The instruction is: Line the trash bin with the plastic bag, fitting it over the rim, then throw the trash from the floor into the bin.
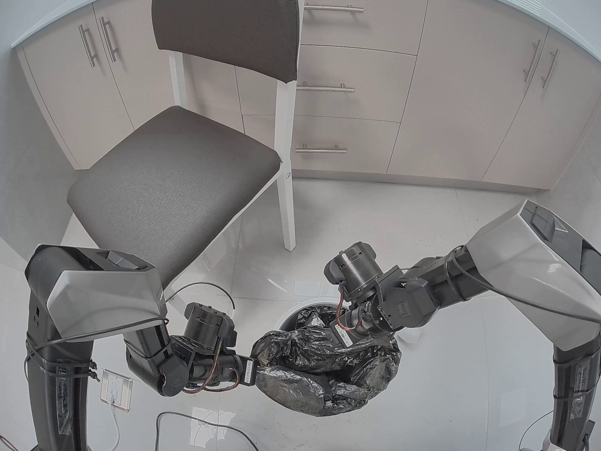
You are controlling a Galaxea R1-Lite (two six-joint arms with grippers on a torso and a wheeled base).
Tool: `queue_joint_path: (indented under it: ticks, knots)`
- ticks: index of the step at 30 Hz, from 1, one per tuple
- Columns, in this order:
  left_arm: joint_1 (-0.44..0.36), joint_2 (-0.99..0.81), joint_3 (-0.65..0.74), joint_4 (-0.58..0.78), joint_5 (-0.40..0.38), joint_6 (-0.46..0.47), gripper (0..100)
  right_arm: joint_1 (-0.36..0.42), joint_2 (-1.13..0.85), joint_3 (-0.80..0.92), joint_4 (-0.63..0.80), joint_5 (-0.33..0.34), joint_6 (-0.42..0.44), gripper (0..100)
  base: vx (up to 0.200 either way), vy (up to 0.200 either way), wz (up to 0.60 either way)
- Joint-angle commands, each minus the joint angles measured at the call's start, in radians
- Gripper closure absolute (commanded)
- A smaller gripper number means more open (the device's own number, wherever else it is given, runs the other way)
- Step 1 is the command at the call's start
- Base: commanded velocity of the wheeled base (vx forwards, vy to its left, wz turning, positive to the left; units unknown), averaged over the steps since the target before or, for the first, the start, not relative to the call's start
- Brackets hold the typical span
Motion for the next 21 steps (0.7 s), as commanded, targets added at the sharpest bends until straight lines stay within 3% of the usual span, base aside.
queue_joint_path:
  ticks: [1,21]
  knots:
    - [0.000,0.001,0.000,0.000,0.000,-0.001,100,0.008,0.017,0.040,-0.032,-0.003,-0.001,0,0.000,0.000,0.00]
    - [0.002,0.001,0.001,-0.002,0.000,-0.001,100,-0.015,0.074,0.008,-0.051,-0.009,-0.002,0,0.000,0.000,0.00]
